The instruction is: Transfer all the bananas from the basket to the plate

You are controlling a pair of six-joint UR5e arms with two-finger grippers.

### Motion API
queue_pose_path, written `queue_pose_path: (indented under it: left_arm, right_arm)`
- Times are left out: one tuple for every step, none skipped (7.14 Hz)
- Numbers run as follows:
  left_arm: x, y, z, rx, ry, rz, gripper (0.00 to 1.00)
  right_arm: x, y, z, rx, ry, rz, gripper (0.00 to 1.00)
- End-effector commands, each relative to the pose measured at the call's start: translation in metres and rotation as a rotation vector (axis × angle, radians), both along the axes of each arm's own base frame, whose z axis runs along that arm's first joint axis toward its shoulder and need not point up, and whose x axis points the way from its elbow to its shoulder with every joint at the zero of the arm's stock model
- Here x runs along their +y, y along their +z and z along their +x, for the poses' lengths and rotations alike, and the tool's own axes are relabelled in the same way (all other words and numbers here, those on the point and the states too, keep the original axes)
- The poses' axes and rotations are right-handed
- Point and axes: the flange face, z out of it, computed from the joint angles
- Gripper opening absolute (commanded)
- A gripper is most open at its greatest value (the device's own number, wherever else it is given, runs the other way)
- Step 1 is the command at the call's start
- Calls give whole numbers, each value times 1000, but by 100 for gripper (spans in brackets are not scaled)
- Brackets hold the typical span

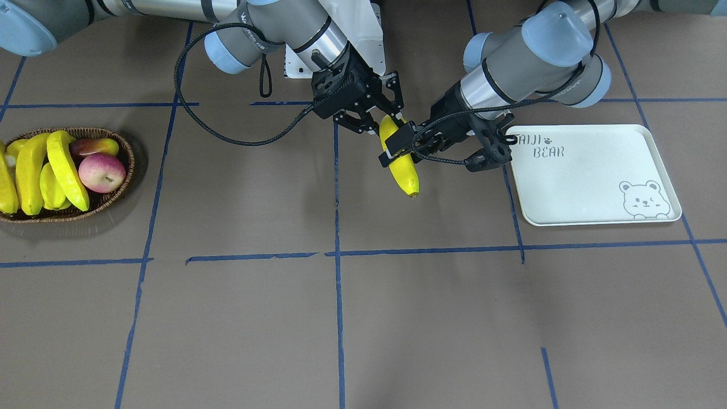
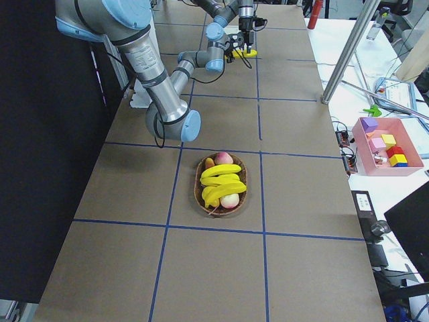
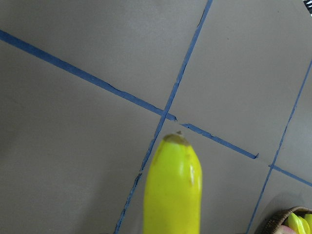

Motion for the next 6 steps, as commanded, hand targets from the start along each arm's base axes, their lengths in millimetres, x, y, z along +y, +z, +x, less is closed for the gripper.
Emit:
queue_pose_path:
  left_arm:
    - [1,1,1,-1,2,-1,28]
    - [1,1,1,-1,1,-1,9]
    - [1,2,1,-2,1,0,0]
    - [1,3,1,-3,1,-2,0]
    - [1,4,1,-4,1,-3,0]
    - [1,4,0,-3,0,0,0]
  right_arm:
    - [1,-2,1,-5,0,2,9]
    - [0,-4,2,-7,1,4,12]
    - [0,-5,2,-10,2,1,27]
    - [0,-5,2,-9,2,-2,74]
    - [0,-5,2,-11,2,-7,98]
    - [0,-6,3,-12,2,-6,99]
